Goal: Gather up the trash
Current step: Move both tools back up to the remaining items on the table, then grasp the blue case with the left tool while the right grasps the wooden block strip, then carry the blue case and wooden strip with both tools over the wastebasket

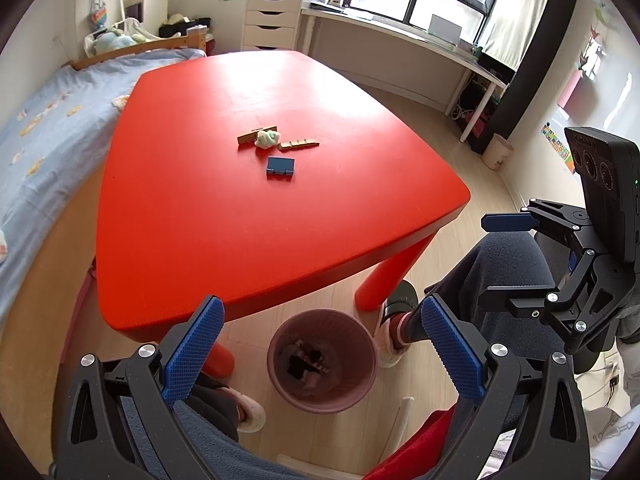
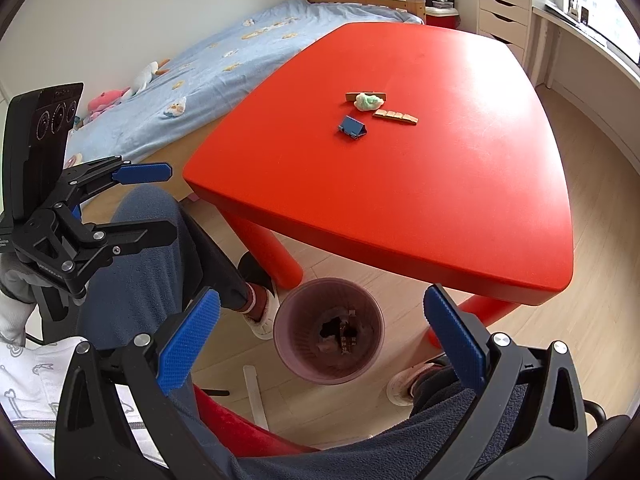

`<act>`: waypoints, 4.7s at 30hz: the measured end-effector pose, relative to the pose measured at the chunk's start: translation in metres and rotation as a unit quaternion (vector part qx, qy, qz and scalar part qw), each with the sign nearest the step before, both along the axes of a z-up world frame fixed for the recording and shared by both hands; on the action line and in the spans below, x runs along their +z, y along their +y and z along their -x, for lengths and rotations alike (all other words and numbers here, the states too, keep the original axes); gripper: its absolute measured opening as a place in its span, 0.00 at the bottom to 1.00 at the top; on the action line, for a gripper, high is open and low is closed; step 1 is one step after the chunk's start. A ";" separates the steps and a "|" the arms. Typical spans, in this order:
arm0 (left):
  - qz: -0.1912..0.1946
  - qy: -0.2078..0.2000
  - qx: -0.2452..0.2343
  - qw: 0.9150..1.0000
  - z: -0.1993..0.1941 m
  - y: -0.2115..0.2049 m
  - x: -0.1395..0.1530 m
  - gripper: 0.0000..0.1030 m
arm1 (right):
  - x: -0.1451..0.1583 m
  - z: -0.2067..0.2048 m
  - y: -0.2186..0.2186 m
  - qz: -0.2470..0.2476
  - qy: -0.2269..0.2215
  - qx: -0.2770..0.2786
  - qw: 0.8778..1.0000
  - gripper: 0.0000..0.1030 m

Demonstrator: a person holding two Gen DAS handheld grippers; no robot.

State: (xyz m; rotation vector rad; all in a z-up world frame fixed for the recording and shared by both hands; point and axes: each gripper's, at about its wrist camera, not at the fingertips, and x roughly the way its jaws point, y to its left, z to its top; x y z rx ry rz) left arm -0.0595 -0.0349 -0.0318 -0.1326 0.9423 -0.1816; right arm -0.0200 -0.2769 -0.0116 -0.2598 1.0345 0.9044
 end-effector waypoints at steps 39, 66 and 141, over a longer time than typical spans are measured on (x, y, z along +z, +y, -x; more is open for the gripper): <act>-0.018 0.015 -0.029 0.999 -0.136 0.012 -0.011 0.92 | 0.005 -0.178 0.092 0.046 -0.056 0.112 0.991 0.97; -0.022 0.041 -0.019 0.999 -0.187 0.015 -0.064 0.74 | -0.058 -0.216 0.135 0.080 -0.042 0.174 0.981 0.65; 0.000 -0.026 -0.031 0.999 -0.029 0.000 0.017 0.31 | 0.034 -0.018 0.017 -0.022 -0.056 0.052 0.997 0.11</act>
